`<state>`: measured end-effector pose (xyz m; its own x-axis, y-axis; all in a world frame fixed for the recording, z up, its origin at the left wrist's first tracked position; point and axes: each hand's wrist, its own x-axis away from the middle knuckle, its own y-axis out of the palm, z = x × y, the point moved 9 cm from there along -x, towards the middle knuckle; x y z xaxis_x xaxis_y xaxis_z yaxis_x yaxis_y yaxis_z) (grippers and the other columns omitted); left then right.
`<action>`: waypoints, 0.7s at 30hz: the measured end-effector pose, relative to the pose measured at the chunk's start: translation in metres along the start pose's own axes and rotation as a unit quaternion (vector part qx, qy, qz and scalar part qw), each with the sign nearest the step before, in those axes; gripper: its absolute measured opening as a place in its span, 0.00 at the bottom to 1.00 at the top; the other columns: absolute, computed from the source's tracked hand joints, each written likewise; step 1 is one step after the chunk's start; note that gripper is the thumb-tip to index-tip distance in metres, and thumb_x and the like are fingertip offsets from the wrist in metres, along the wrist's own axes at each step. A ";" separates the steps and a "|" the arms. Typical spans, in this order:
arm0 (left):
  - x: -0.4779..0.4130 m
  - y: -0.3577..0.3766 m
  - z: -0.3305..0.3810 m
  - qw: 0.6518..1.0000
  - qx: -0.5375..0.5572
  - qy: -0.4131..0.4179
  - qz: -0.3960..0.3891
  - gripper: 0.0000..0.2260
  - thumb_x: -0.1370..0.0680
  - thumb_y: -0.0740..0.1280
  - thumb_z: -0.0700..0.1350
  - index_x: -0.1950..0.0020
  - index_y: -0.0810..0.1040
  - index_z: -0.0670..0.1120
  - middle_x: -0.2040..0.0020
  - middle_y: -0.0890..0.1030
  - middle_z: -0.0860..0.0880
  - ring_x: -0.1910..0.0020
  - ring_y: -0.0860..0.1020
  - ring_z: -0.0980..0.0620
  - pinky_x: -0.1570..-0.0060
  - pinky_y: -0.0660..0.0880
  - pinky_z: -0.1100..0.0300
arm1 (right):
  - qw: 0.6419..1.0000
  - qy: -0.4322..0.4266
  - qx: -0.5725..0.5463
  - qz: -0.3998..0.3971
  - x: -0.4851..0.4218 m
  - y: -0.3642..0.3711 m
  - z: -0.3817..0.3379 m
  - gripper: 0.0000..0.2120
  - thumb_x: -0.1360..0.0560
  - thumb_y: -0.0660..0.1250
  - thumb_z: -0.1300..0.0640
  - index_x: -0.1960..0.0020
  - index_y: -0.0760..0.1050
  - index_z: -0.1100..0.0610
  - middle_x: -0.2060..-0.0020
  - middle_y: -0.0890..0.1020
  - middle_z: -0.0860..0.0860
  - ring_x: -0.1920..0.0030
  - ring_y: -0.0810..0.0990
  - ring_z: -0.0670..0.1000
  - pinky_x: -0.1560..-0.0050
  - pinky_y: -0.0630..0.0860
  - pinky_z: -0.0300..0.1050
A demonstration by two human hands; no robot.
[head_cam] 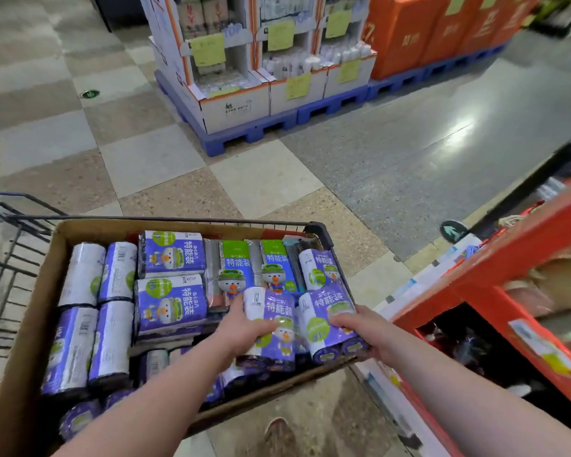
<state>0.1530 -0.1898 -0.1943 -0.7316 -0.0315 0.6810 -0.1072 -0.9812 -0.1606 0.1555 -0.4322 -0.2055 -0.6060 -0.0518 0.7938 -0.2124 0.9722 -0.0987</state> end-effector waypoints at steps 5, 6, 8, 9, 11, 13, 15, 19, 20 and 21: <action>0.017 0.063 0.036 0.996 -0.009 0.073 -0.047 0.24 0.28 0.75 0.44 0.36 0.68 0.48 0.47 0.81 0.48 0.54 0.80 0.52 0.55 0.75 0.60 | 0.994 -0.051 -0.068 0.063 0.048 -0.059 0.020 0.27 0.35 0.74 0.53 0.39 0.72 0.56 0.53 0.85 0.55 0.61 0.84 0.55 0.64 0.78 0.43; 0.022 0.079 0.042 0.994 -0.006 0.084 -0.065 0.23 0.28 0.75 0.43 0.37 0.69 0.47 0.47 0.82 0.48 0.55 0.81 0.53 0.57 0.75 0.61 | 0.992 -0.063 -0.079 0.076 0.061 -0.070 0.023 0.21 0.31 0.73 0.56 0.40 0.72 0.56 0.55 0.85 0.54 0.64 0.84 0.53 0.68 0.77 0.40; 0.034 0.114 0.053 0.990 -0.012 0.102 -0.092 0.22 0.28 0.75 0.40 0.37 0.71 0.45 0.47 0.83 0.46 0.58 0.81 0.52 0.60 0.76 0.62 | 0.984 -0.087 -0.111 0.110 0.088 -0.097 0.035 0.14 0.27 0.69 0.62 0.43 0.72 0.57 0.57 0.83 0.55 0.68 0.82 0.50 0.72 0.75 0.37; 0.041 0.131 0.059 0.988 -0.014 0.114 -0.103 0.21 0.27 0.74 0.39 0.37 0.72 0.45 0.48 0.83 0.46 0.59 0.81 0.53 0.62 0.76 0.62 | 0.978 -0.098 -0.130 0.128 0.103 -0.112 0.044 0.12 0.26 0.68 0.64 0.43 0.72 0.57 0.57 0.83 0.55 0.67 0.82 0.50 0.71 0.76 0.38; 0.062 0.169 0.066 0.983 -0.015 0.122 -0.137 0.20 0.27 0.73 0.38 0.37 0.72 0.44 0.48 0.83 0.46 0.58 0.82 0.51 0.62 0.78 0.61 | 0.967 -0.120 -0.161 0.157 0.134 -0.139 0.063 0.12 0.26 0.68 0.63 0.44 0.72 0.55 0.56 0.84 0.54 0.65 0.83 0.51 0.67 0.78 0.41; 0.088 0.213 0.068 0.976 -0.017 0.126 -0.178 0.20 0.27 0.73 0.39 0.37 0.72 0.44 0.48 0.84 0.45 0.53 0.83 0.46 0.52 0.80 0.52 | 0.952 -0.140 -0.199 0.184 0.168 -0.167 0.090 0.16 0.28 0.71 0.61 0.43 0.72 0.54 0.53 0.84 0.55 0.59 0.84 0.54 0.61 0.80 0.46; 0.122 0.255 0.069 0.968 -0.031 0.139 -0.206 0.18 0.28 0.74 0.41 0.40 0.74 0.46 0.48 0.84 0.45 0.51 0.83 0.44 0.45 0.78 0.46 | 0.935 -0.153 -0.234 0.217 0.206 -0.195 0.123 0.25 0.37 0.74 0.56 0.41 0.73 0.54 0.51 0.85 0.56 0.53 0.84 0.58 0.53 0.81 0.53; 0.198 0.347 0.062 0.943 -0.051 0.173 -0.281 0.13 0.26 0.72 0.39 0.42 0.77 0.47 0.49 0.85 0.45 0.51 0.83 0.45 0.46 0.79 0.48 | 0.907 -0.180 -0.264 0.274 0.285 -0.250 0.194 0.35 0.46 0.75 0.52 0.39 0.75 0.57 0.50 0.85 0.57 0.50 0.84 0.61 0.45 0.79 0.60; 0.218 0.370 0.060 0.935 -0.059 0.182 -0.298 0.14 0.25 0.71 0.39 0.42 0.76 0.47 0.49 0.84 0.46 0.50 0.83 0.45 0.44 0.78 0.47 | 0.897 -0.183 -0.276 0.291 0.304 -0.264 0.216 0.35 0.45 0.74 0.52 0.39 0.75 0.57 0.50 0.85 0.58 0.51 0.84 0.60 0.48 0.80 0.57; 0.236 0.391 0.057 0.928 -0.065 0.191 -0.313 0.15 0.26 0.71 0.39 0.41 0.76 0.47 0.48 0.84 0.45 0.49 0.83 0.44 0.43 0.78 0.46 | 0.888 -0.185 -0.288 0.307 0.324 -0.275 0.235 0.33 0.44 0.74 0.54 0.39 0.75 0.57 0.51 0.85 0.58 0.54 0.84 0.59 0.53 0.81 0.52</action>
<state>-0.0227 -0.5918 -0.0558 -0.6813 0.6306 0.3718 -0.6536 -0.7527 0.0791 -0.1626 -0.7705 -0.0626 -0.7055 0.5601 0.4342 0.6077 0.7933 -0.0358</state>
